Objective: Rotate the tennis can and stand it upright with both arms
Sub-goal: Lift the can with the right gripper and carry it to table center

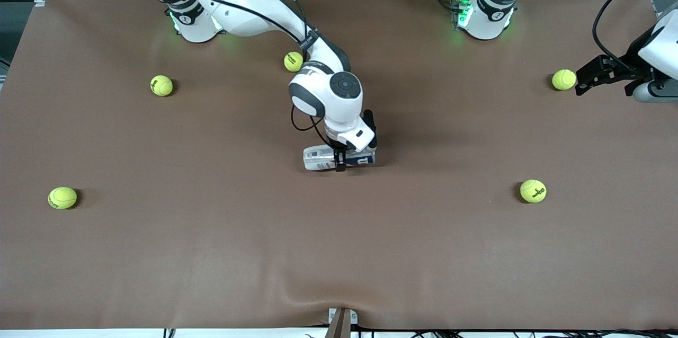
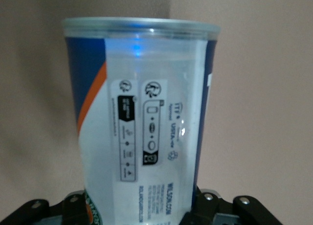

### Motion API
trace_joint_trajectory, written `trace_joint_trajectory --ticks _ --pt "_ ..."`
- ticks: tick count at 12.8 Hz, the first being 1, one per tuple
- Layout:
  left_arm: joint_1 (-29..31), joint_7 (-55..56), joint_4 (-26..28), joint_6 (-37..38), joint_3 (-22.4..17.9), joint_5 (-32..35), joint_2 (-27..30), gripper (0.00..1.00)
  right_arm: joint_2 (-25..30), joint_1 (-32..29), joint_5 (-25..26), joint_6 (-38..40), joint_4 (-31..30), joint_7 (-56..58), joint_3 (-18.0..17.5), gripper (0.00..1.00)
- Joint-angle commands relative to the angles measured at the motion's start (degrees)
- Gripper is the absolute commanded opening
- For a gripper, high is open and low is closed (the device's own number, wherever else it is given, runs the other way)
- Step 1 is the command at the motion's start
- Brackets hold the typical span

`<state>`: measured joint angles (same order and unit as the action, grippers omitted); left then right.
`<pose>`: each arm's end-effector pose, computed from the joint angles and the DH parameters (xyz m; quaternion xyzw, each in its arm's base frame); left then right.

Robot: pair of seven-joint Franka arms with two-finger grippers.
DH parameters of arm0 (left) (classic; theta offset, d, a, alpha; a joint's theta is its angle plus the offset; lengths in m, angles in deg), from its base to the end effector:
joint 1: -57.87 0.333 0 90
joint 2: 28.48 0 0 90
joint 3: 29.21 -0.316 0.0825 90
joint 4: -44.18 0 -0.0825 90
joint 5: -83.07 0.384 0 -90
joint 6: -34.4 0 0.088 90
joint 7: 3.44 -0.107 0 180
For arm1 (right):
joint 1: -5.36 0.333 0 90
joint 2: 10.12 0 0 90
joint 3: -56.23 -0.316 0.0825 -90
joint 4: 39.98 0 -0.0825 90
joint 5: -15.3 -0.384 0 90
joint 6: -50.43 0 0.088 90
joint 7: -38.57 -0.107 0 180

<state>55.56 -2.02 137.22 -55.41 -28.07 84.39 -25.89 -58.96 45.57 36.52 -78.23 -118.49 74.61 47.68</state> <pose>0.5387 -0.0303 0.6239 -0.9998 0.0177 0.0051 0.0122 0.5129 0.5332 0.2118 0.6739 0.7331 0.0279 0.0880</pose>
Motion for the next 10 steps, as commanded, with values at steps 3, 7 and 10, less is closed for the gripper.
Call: trace_joint_trajectory --ticks 3,7,10 --pt "0.38 -1.42 -1.28 0.78 0.09 -1.40 -1.36 1.00 -3.37 4.44 1.54 1.39 4.51 -1.76 3.45 0.96" --pt "0.47 -1.42 -1.46 0.87 -0.09 -0.96 -1.80 1.00 -1.18 4.18 0.49 3.14 4.42 -1.58 3.11 1.00" --pt "0.38 -1.16 -1.37 0.87 0.00 -1.31 -1.89 1.00 1.80 4.18 -0.03 7.98 4.51 -1.67 0.30 1.00"
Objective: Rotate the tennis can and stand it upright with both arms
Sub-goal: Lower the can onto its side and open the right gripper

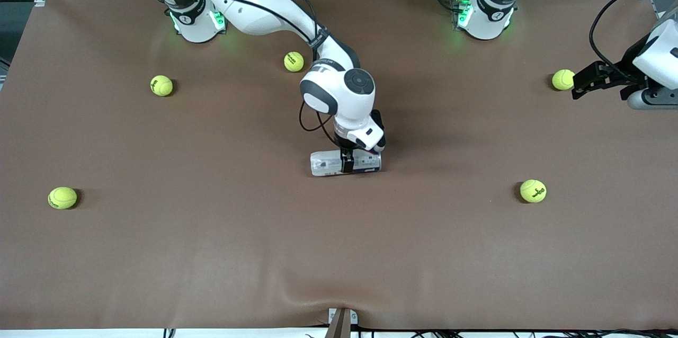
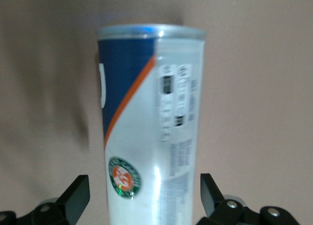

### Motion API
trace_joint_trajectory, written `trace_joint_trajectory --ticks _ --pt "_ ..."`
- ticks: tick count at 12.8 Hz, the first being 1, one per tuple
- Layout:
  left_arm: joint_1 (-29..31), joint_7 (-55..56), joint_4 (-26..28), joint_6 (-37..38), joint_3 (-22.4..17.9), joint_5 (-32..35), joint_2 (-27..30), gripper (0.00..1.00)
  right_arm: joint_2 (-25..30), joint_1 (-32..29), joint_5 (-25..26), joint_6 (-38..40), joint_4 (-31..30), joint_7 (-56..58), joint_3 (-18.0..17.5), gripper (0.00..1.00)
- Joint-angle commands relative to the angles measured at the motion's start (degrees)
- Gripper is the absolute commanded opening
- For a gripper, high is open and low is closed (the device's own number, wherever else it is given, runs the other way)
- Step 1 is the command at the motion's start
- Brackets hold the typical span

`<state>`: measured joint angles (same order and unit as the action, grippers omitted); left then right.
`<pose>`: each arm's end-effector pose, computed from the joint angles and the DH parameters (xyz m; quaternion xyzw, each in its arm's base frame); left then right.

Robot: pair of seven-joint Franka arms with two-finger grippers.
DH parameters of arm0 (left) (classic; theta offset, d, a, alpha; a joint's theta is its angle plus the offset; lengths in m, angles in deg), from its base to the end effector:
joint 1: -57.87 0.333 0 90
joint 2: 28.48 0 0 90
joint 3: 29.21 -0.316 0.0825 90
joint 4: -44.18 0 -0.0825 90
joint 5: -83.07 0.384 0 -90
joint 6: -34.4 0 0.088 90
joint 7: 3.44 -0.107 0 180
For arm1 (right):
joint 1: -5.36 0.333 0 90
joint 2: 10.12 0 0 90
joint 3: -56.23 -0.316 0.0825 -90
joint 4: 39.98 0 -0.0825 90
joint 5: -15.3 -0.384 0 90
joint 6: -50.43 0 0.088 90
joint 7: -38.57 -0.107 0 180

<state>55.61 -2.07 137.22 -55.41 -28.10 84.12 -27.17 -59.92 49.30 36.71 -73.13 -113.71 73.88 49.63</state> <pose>0.5451 -0.0302 0.6118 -0.9997 0.0176 0.0164 0.0101 0.5041 0.5557 0.2276 0.6692 0.7346 0.0189 0.1102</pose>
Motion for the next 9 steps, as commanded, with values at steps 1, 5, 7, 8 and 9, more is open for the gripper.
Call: trace_joint_trajectory --ticks 1,5,7,8,9 --pt "0.42 -1.36 -1.46 0.87 0.04 -1.22 -0.78 1.00 3.82 0.45 -1.88 3.67 -0.27 -1.03 -2.36 1.00" --pt "4.19 -1.28 -1.11 0.87 -0.22 -14.12 -2.89 1.00 8.66 -0.25 -10.23 7.10 -0.27 -1.20 -2.01 1.00" --pt "4.20 -1.45 -1.28 0.78 -0.22 -16.16 -4.29 1.00 9.02 -2.87 -11.82 7.98 -0.27 -2.07 -1.49 1.00" --pt "4.20 -1.37 -1.28 0.78 -0.14 -18.17 -4.99 1.00 9.54 -5.41 -12.18 7.98 -0.27 -4.00 -1.48 1.00" --pt "4.11 -1.28 -1.28 0.78 -0.14 -20.19 -5.61 1.00 10.24 -7.70 -12.35 8.59 -0.27 -6.02 -1.57 1.00"
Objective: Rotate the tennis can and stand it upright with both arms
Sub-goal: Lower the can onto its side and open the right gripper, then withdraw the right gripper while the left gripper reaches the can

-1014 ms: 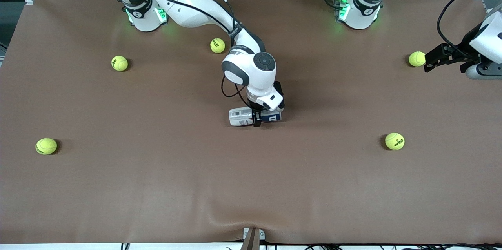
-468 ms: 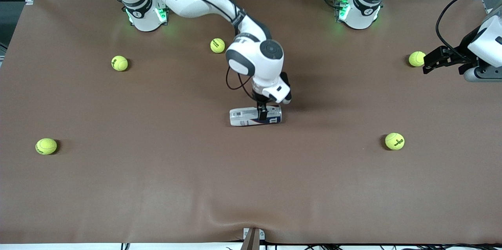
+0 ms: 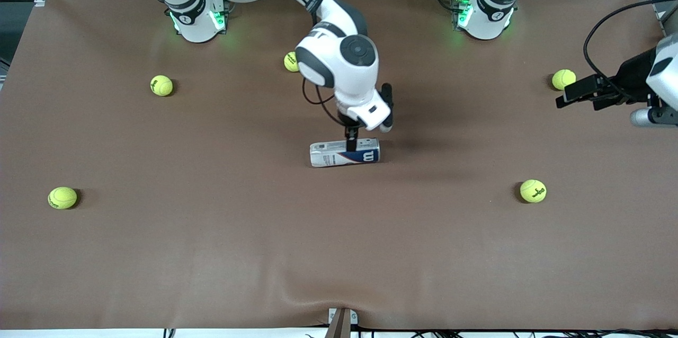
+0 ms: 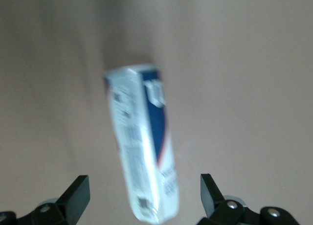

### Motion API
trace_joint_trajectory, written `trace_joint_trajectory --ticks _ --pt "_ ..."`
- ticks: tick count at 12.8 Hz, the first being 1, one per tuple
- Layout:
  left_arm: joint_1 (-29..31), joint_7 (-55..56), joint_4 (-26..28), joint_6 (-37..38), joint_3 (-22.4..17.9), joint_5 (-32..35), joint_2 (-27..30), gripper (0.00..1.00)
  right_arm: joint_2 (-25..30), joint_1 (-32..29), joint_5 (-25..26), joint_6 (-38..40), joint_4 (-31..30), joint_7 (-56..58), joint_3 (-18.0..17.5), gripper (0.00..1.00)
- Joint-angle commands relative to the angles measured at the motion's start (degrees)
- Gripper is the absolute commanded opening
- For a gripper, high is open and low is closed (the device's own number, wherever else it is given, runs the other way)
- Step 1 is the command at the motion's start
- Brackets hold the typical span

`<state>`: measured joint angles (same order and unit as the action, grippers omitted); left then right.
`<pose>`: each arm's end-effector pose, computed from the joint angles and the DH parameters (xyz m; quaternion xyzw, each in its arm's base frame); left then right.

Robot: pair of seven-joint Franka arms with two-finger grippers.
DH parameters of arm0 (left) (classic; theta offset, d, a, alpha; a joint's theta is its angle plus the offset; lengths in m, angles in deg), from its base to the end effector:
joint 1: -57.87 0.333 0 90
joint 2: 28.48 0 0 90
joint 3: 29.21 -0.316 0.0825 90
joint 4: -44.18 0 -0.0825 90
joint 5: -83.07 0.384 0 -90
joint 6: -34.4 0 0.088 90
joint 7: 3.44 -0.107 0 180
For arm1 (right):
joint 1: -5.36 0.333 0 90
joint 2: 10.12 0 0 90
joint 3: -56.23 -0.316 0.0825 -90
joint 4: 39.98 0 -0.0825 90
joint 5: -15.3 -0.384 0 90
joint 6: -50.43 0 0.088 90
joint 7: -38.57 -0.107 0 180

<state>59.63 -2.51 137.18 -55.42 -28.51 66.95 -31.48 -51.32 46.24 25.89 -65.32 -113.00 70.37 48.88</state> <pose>0.5663 -0.0191 0.5745 0.9884 0.0243 -0.0532 0.1404 0.5216 0.5327 0.3326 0.7505 0.6593 0.0221 0.0392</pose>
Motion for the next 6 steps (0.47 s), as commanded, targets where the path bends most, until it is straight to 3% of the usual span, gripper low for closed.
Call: trace_joint_trajectory --ticks 1,6 --pt "0.09 -0.84 -1.25 0.79 0.36 -4.60 -2.09 1.00 2.51 -6.76 -1.62 2.09 -0.98 -4.36 -0.74 1.00" --pt "-0.79 -1.54 -0.81 0.61 0.98 -14.60 -7.53 1.00 8.31 -18.44 -1.62 12.36 -1.51 -11.39 -0.74 1.00"
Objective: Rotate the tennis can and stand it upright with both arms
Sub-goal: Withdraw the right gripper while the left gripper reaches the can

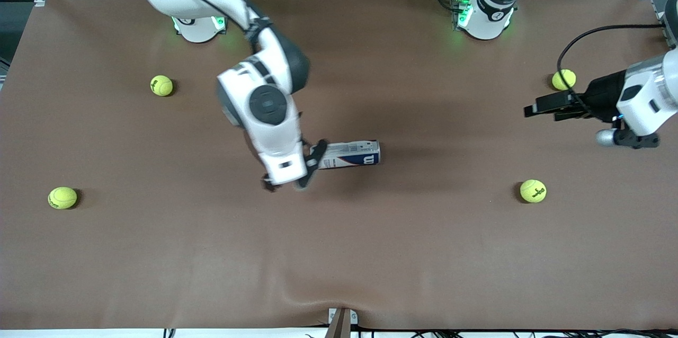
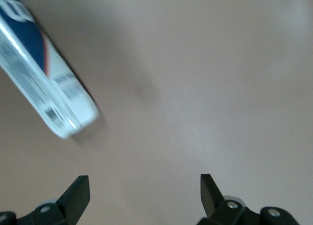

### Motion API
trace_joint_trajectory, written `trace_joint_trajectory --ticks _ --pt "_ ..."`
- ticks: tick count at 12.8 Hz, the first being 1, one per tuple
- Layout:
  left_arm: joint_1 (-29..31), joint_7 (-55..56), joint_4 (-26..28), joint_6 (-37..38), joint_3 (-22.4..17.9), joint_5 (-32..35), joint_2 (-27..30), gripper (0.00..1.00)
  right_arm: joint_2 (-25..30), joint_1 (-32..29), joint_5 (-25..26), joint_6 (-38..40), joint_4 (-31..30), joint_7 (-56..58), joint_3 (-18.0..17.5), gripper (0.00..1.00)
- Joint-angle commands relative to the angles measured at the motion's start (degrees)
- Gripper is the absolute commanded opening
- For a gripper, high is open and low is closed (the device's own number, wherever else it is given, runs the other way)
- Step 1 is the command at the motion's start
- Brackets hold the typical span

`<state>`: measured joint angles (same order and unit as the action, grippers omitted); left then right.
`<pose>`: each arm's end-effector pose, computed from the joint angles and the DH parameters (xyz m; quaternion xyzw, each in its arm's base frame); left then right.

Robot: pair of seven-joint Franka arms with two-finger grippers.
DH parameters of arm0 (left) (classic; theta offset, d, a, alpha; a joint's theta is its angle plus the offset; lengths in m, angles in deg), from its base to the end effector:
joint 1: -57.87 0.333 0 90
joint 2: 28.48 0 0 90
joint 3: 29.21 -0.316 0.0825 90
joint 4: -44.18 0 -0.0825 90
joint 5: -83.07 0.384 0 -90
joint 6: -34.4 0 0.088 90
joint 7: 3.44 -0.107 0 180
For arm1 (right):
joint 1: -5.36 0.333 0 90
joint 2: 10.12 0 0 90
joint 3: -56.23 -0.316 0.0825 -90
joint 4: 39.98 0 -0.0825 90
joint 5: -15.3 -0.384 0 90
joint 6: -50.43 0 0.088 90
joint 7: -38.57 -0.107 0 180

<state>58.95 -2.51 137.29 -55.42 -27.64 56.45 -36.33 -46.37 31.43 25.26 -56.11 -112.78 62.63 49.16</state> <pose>0.5850 -0.0522 0.5321 0.9680 0.0253 -0.0973 0.2298 0.6268 0.3682 0.3836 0.8695 0.4914 -0.0159 0.0476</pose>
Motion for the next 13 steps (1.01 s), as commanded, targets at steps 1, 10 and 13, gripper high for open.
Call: trace_joint_trajectory --ticks 1,10,13 --pt "-0.29 -2.76 -0.92 0.35 0.19 -6.84 -4.17 1.00 4.60 -5.48 -0.99 6.05 -1.91 -5.75 -0.93 1.00" --pt "-0.82 -22.79 -0.92 -6.07 2.92 -21.17 -20.69 1.00 20.23 -14.11 -10.29 18.91 -9.55 -9.12 17.33 1.00" --pt "-1.00 -23.51 -0.92 -6.07 3.88 -26.71 -24.47 1.00 25.43 -18.58 -12.50 19.43 -12.37 -9.12 19.47 1.00"
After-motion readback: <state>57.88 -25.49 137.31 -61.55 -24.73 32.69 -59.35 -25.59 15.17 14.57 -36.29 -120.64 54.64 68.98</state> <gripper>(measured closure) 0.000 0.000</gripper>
